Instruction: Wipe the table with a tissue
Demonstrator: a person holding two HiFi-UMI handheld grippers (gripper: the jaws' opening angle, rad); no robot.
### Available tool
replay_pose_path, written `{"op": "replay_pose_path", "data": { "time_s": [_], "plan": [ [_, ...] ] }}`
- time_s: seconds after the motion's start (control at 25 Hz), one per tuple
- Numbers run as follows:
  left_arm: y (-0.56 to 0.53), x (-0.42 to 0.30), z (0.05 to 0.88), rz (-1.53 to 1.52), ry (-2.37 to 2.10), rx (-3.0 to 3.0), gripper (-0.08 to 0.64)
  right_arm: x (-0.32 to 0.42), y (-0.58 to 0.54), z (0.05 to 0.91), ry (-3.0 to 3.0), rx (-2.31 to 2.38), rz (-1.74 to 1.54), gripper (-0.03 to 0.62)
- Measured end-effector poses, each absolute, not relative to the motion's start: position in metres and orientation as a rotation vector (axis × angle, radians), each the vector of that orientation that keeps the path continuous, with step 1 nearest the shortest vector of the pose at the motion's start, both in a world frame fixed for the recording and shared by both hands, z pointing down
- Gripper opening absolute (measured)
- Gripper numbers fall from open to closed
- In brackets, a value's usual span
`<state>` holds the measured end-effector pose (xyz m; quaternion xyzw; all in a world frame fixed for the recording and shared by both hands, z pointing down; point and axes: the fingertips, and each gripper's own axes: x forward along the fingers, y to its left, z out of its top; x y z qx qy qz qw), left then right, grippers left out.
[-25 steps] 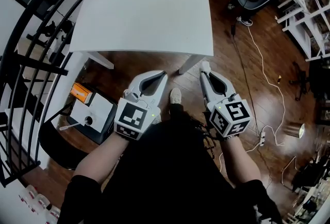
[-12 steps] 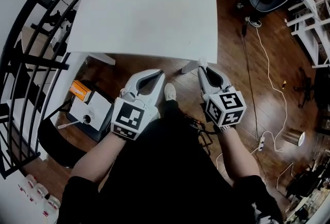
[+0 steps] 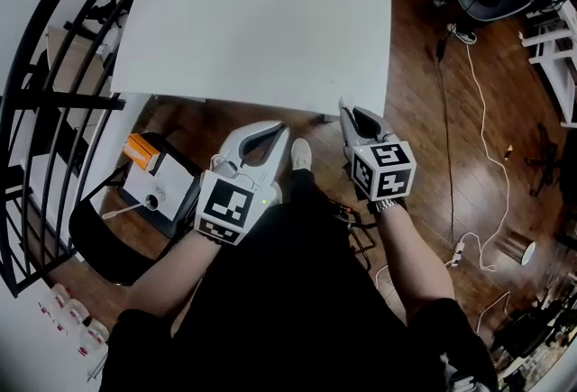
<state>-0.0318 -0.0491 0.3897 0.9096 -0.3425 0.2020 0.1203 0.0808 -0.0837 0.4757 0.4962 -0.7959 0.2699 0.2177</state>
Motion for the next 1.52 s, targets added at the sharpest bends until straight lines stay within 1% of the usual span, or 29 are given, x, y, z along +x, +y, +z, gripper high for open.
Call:
{"op": "replay_pose_path", "data": {
  "time_s": [0.72, 1.12, 1.52],
  "plan": [
    [-0.093, -0.017, 0.428, 0.674, -1.001, 2.542, 0.012, 0.087, -0.136, 0.560, -2.039, 1.246, 0.900, 0.017],
    [-0.108, -0.019, 0.436, 0.675, -1.028, 2.498, 0.012, 0.087, -0.144, 0.585, -1.950, 1.170, 0.933, 0.017],
    [-0.120, -0.021, 0.440, 0.669, -1.029, 2.487, 0.012, 0.073, -0.152, 0.587, -1.947, 1.113, 0.894, 0.017]
  ]
}}
